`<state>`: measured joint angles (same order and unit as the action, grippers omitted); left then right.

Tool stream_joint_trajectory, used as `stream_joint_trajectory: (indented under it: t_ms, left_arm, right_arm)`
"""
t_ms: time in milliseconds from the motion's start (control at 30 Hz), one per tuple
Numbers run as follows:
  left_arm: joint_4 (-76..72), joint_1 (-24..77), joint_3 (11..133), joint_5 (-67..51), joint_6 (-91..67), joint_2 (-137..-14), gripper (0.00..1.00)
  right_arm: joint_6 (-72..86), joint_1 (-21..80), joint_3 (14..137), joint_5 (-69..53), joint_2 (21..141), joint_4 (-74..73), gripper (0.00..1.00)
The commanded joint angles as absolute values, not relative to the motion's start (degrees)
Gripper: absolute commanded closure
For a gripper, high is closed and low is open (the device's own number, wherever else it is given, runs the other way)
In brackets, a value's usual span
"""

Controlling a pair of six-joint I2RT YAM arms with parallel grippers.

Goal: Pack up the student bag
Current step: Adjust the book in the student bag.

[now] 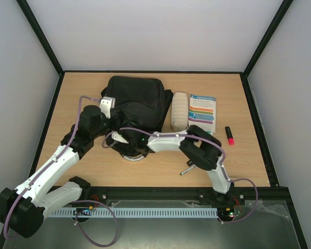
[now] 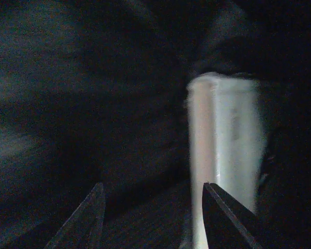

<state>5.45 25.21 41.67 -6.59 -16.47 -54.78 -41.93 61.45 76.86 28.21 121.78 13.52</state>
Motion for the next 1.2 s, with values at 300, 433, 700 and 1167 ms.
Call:
stream_joint_trajectory:
  t_ms: [300,433,700,1167]
  left_arm:
    - [3.70,25.31,43.15,-3.21,-17.71,-55.72,0.98]
    - [4.13,25.31,43.20,-3.23,-17.84,-56.41,0.98]
    - [4.70,25.31,43.28,-3.34,-17.92,-57.46,0.98]
    - [16.39,32.73,53.31,-6.52,-19.76,-51.94,0.25]
  right_arm:
    - [-25.31,64.49,62.32,0.11,91.91,-17.07,0.48]
    - [-23.56,58.99,57.19,-6.89,83.19,-19.84,0.50]
    - [-20.13,35.19,51.49,-18.53,70.49,-21.78,0.55]
    - [-8.33,-10.88,59.30,-27.91,79.38,-25.53,0.61]
